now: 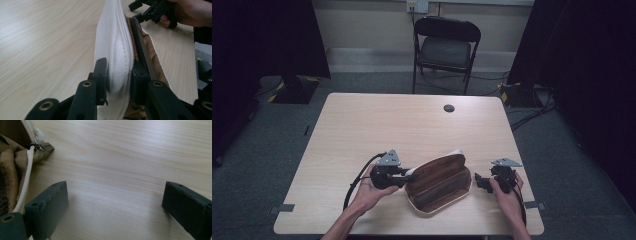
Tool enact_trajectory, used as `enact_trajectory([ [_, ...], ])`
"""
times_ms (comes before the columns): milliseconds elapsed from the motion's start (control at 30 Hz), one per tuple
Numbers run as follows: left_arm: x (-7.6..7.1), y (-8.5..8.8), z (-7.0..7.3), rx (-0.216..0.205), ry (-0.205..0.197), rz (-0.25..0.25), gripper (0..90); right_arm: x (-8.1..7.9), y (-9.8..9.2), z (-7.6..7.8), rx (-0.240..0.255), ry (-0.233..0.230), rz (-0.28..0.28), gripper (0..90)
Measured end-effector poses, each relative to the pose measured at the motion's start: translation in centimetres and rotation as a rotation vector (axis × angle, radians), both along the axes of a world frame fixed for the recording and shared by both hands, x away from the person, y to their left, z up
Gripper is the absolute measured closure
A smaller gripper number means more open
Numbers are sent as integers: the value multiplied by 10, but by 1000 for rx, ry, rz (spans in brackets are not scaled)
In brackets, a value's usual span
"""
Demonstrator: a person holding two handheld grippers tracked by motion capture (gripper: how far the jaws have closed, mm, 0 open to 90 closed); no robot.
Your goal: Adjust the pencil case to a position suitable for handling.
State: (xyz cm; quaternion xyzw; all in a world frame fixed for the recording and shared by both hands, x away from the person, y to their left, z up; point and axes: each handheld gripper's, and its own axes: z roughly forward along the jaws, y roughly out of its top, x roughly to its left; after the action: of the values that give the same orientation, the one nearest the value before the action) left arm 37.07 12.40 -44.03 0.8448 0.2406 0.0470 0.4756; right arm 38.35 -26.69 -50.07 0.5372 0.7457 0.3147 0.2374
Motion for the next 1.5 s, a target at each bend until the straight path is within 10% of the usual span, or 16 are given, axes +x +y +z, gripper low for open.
enact_trajectory([
  [300,-11,16,2,15,-13,67,534,0,0,0,0,0,-1,56],
  [600,-1,19,3,16,-63,133,779,0,0,0,0,0,0,56],
  [1500,37,32,-1,-18,-21,241,764,0,0,0,0,0,0,56],
])
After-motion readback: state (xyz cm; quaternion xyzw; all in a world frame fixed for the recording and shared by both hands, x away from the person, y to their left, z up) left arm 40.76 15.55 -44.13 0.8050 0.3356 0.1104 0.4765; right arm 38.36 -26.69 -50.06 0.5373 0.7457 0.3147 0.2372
